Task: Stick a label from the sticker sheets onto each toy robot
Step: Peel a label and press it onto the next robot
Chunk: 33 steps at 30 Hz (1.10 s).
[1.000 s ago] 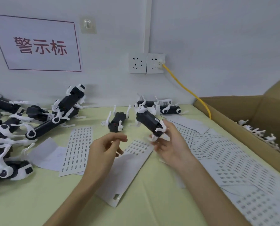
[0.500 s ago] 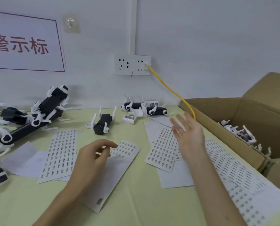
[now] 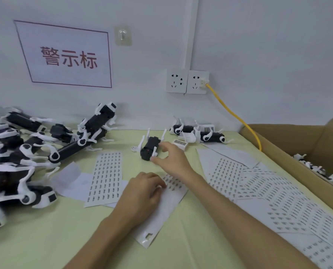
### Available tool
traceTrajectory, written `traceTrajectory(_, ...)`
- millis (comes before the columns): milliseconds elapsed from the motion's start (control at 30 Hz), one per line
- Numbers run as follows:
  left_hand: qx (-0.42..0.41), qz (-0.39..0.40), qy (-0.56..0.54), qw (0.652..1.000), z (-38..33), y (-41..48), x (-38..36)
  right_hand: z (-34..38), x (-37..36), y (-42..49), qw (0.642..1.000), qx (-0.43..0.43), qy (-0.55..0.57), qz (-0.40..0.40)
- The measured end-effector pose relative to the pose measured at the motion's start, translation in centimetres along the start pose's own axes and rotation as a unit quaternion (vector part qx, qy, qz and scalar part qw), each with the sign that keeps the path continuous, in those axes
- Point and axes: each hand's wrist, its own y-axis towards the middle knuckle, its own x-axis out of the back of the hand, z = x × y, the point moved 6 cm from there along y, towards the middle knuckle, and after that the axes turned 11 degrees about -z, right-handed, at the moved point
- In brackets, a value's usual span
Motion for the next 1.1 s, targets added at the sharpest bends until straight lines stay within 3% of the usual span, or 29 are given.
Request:
traceTrajectory(267,0.051,0.013,-0.016,0.999,0.7,0.3,0.6,-0.7,-1.1,1.2,0.993,-0.037,0.037,-0.110)
traceTrajectory(433,0.062,-0.013,-0.027,0.998,1.1,0.4,0.7,-1.7,1.8,-0.7,0.951,-0.111,0.271,-0.097)
traceTrajectory(500,0.093,-0.043,-0.084,0.991,1.3,0.6,1.1,-1.6,2.9,-2.2,0.928,-0.112,0.349,-0.074)
traceTrajectory(567,0.162,-0.082,-0.217,0.959,1.9,0.8,1.6,-1.5,3.8,-3.5,0.905,-0.118,0.407,-0.048)
traceTrajectory(667,0.257,-0.062,-0.471,0.841,2.1,1.2,1.7,-1.5,4.0,-5.2,0.870,-0.151,0.470,-0.010)
traceTrajectory(767,0.275,-0.033,-0.574,0.771,2.0,1.4,2.2,-1.1,3.7,-6.0,0.867,-0.169,0.469,0.013)
traceTrajectory(900,0.277,-0.055,-0.591,0.756,2.5,1.1,2.4,-0.7,3.2,-6.5,0.862,-0.197,0.466,0.010)
traceTrajectory(967,0.270,-0.072,-0.594,0.754,2.7,1.0,2.5,-1.0,3.3,-7.0,0.885,-0.206,0.416,-0.031)
traceTrajectory(1033,0.274,-0.082,-0.599,0.748,2.8,0.9,2.6,-1.0,4.0,-7.3,0.929,-0.161,0.317,-0.105)
traceTrajectory(1100,0.287,-0.086,-0.601,0.741,2.8,0.8,2.6,0.4,4.9,-7.9,0.957,-0.052,0.236,-0.162)
